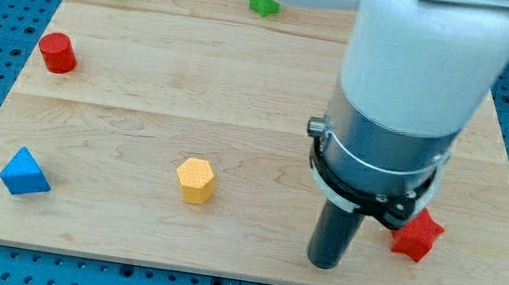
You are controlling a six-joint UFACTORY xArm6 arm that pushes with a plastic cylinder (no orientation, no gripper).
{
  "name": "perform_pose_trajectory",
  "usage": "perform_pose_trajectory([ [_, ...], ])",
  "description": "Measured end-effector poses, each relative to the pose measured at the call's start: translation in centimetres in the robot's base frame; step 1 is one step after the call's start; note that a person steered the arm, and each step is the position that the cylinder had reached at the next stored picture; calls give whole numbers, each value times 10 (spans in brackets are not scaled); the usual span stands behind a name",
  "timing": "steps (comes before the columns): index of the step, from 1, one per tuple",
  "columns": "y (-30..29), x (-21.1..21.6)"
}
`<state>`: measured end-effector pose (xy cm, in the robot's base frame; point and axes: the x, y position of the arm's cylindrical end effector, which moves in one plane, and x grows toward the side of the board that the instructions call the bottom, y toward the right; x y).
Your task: Push the red star slightly left
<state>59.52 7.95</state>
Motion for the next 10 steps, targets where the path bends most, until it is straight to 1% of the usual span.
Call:
perform_pose_trajectory([
  [4, 7, 2],
  [6, 68, 16],
  [7, 82, 8],
  [8, 82, -9],
  [10, 87, -15],
])
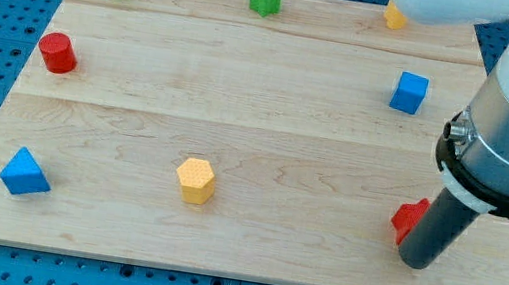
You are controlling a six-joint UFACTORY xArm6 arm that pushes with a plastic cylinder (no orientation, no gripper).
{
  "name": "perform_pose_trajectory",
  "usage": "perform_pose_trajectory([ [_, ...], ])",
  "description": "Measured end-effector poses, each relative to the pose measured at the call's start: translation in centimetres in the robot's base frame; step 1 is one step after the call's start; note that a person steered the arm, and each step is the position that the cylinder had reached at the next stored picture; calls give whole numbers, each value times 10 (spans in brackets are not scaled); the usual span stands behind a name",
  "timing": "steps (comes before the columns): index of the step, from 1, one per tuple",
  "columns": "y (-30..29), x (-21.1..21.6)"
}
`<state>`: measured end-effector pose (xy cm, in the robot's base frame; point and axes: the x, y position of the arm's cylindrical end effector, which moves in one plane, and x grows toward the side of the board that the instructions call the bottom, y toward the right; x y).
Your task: Push the red star slightly left
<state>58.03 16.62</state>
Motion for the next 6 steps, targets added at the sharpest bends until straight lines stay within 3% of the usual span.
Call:
perform_pose_trajectory([
  [2, 78, -3],
  [4, 4, -18],
  [5, 19, -28],
  [6, 84, -61],
])
